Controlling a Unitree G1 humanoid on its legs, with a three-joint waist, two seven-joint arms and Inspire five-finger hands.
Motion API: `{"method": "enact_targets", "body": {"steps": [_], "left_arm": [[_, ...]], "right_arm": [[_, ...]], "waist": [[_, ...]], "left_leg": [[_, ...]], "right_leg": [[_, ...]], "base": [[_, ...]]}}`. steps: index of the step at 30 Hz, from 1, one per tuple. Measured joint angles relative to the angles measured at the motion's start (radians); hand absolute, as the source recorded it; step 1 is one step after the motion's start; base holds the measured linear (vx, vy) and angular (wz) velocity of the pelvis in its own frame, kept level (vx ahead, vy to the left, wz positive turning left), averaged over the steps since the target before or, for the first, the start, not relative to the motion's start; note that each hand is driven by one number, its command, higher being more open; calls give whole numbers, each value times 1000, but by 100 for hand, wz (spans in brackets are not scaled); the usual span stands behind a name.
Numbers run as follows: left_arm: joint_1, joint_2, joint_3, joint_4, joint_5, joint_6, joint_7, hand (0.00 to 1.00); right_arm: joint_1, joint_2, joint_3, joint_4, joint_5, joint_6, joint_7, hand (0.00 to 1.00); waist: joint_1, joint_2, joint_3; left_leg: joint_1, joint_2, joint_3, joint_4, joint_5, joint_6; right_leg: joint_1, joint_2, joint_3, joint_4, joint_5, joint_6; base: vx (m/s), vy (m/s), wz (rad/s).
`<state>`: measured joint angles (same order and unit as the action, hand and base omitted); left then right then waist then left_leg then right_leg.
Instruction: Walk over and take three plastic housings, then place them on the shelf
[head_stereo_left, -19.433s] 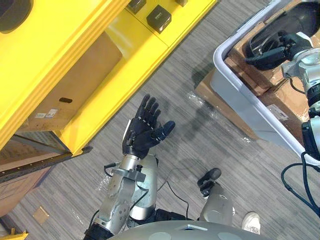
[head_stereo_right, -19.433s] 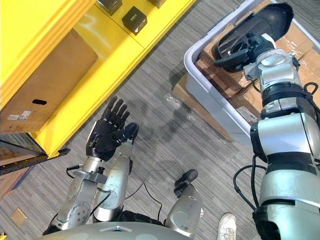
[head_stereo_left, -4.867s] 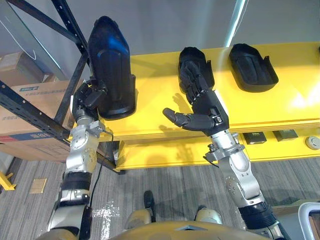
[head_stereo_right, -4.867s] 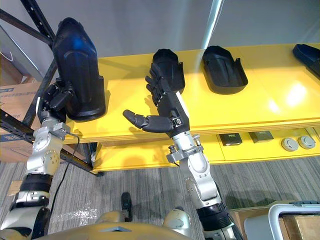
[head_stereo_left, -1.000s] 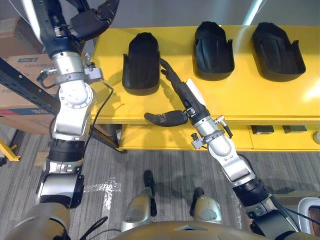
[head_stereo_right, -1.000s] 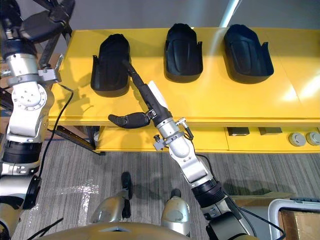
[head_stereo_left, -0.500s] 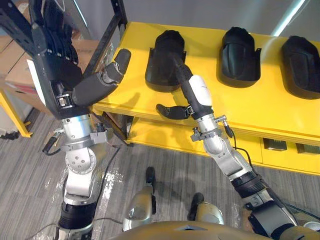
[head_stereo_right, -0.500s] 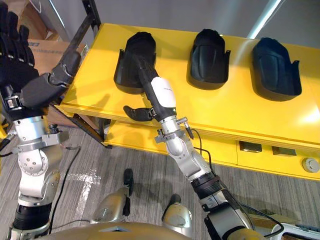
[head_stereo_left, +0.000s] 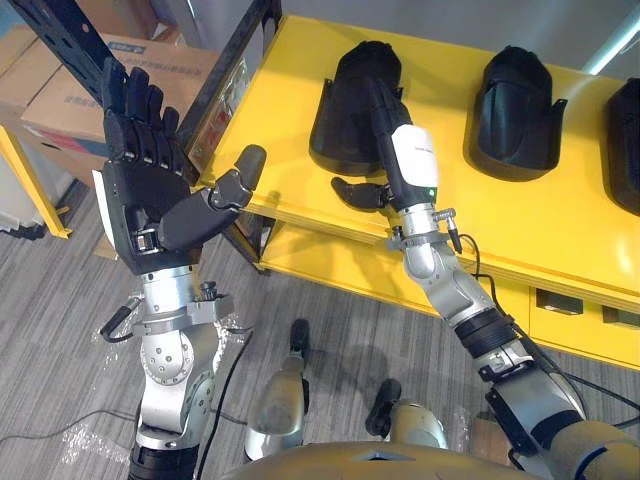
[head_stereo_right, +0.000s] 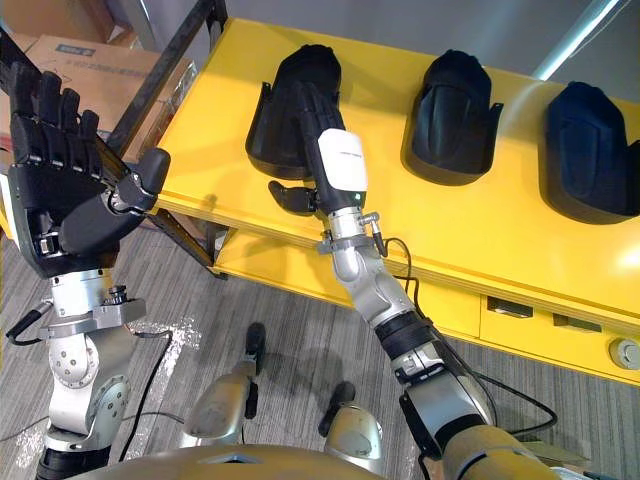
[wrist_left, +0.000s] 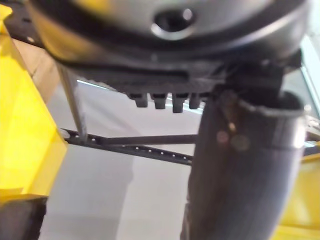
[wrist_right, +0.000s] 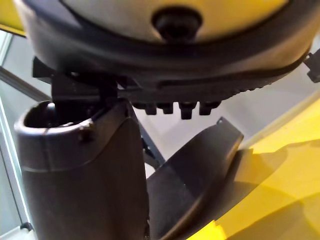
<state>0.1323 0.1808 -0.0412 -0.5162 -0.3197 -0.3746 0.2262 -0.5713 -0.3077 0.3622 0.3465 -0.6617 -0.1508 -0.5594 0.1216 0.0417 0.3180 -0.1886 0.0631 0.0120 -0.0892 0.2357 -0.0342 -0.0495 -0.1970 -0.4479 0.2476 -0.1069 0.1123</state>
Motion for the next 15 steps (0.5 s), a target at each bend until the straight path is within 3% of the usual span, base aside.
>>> {"method": "enact_targets", "body": {"steps": [15], "left_arm": [[33,-25,0,0,-80,3,-55,100]], "right_arm": [[-205,-35,-11,172,5,-6,-75,100]], "waist": [[15,9,64]], "left_leg": [[-15,0,-17,0,6,3]], "right_leg": [[-2,-8,-43,33,-26,0]], "base": [[3,-65,8]]}}
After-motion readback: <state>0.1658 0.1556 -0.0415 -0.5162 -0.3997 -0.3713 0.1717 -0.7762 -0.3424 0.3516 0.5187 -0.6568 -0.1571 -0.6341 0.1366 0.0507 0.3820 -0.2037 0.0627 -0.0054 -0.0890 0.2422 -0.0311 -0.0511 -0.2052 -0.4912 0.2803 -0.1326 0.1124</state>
